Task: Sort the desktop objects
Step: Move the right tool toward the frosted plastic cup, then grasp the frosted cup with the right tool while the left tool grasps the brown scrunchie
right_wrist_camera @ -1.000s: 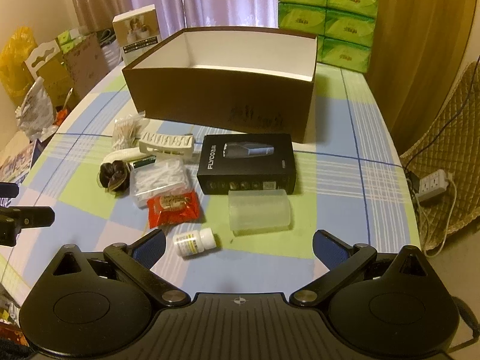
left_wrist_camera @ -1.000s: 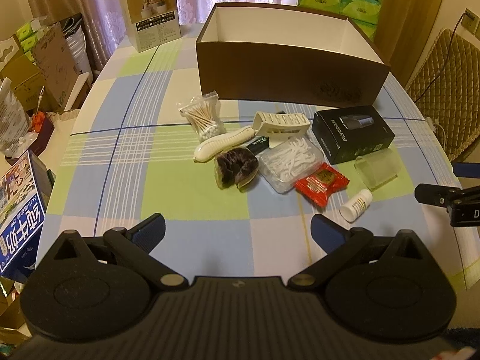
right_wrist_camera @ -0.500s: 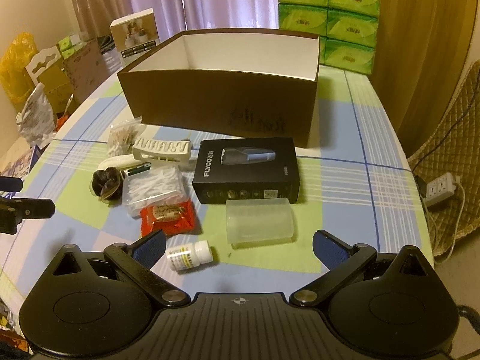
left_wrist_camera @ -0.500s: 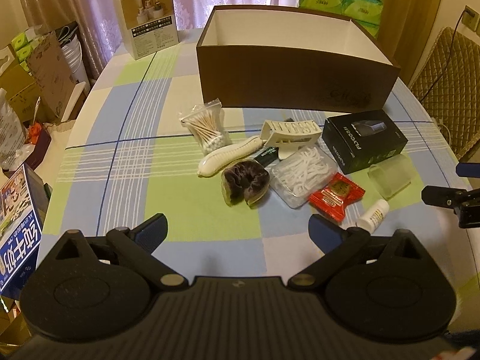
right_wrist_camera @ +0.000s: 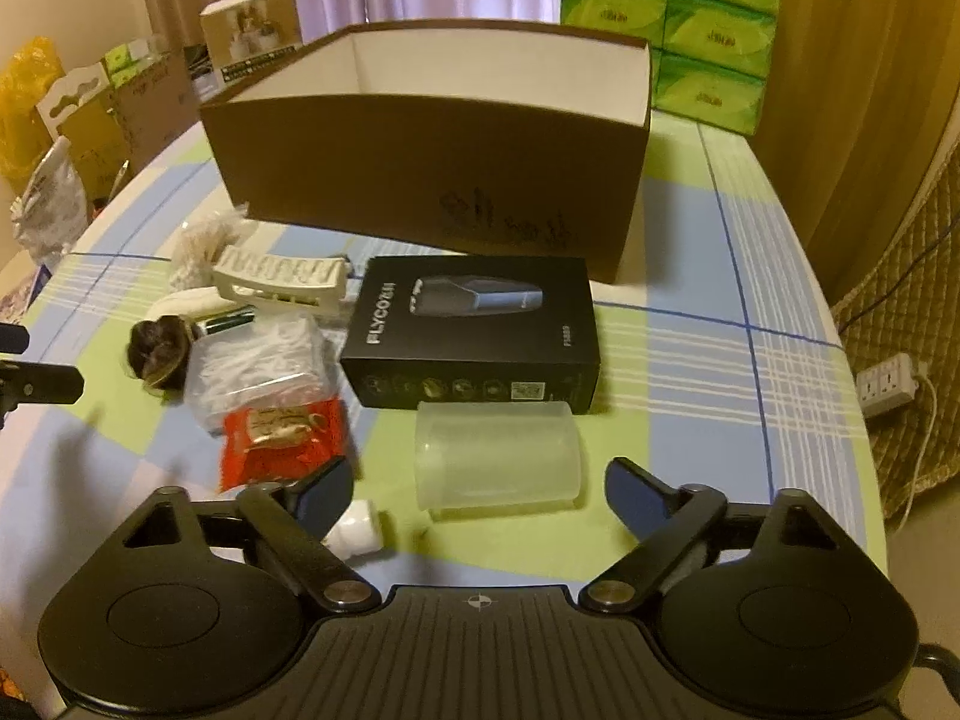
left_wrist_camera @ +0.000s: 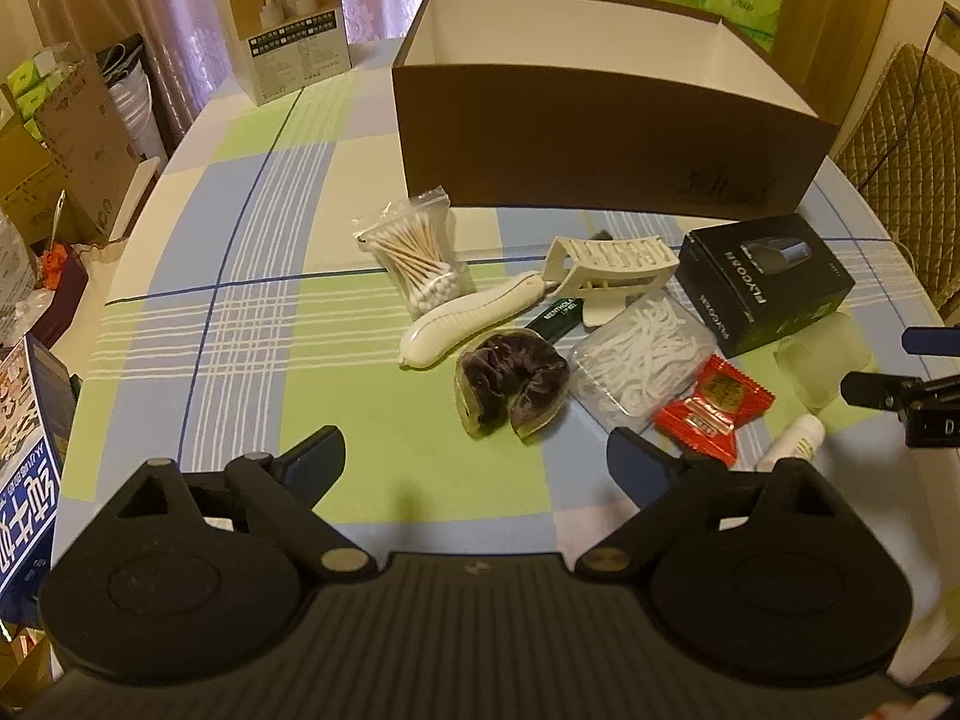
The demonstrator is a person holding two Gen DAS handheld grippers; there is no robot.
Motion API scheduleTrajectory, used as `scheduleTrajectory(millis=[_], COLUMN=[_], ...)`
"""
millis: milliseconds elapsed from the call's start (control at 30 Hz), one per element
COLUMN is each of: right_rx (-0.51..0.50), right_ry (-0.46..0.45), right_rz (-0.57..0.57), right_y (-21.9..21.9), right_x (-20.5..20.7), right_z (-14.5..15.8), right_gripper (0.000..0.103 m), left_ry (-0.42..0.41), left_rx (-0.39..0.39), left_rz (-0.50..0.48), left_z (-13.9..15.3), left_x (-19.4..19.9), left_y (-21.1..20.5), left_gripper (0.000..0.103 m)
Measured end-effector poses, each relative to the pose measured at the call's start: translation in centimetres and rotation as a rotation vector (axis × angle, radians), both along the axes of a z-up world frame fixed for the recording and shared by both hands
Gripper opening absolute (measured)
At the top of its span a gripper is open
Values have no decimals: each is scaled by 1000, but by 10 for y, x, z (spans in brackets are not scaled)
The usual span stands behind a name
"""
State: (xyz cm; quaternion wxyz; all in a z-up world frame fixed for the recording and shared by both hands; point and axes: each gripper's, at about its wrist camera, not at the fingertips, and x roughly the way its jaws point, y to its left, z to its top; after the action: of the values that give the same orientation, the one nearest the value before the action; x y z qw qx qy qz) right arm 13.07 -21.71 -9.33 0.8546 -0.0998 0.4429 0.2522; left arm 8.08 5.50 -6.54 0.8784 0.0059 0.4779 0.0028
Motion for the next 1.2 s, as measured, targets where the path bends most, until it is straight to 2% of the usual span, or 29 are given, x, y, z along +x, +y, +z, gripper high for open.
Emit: scheduleTrajectory(millis=[533,733,1100,1200], right_rx=[-42,-51,-63,-60], right_ry=[49,50,74,77], right_rz=[9,-4,-104,-118], right_y=[11,8,-19,-23], right_x=[30,31,36,37], right_z=[-26,-25,-21,-20], right_gripper=[70,69,69,69], left_ry=[40,51,64,62], left_rx=[6,3,-12,-18], left_rz=[-26,-39,-76,-106], left_z=[-25,-31,-45,-48], left_x=[29,38,54,59], left_y=[6,7,3,0], left_gripper=[89,85,77,72])
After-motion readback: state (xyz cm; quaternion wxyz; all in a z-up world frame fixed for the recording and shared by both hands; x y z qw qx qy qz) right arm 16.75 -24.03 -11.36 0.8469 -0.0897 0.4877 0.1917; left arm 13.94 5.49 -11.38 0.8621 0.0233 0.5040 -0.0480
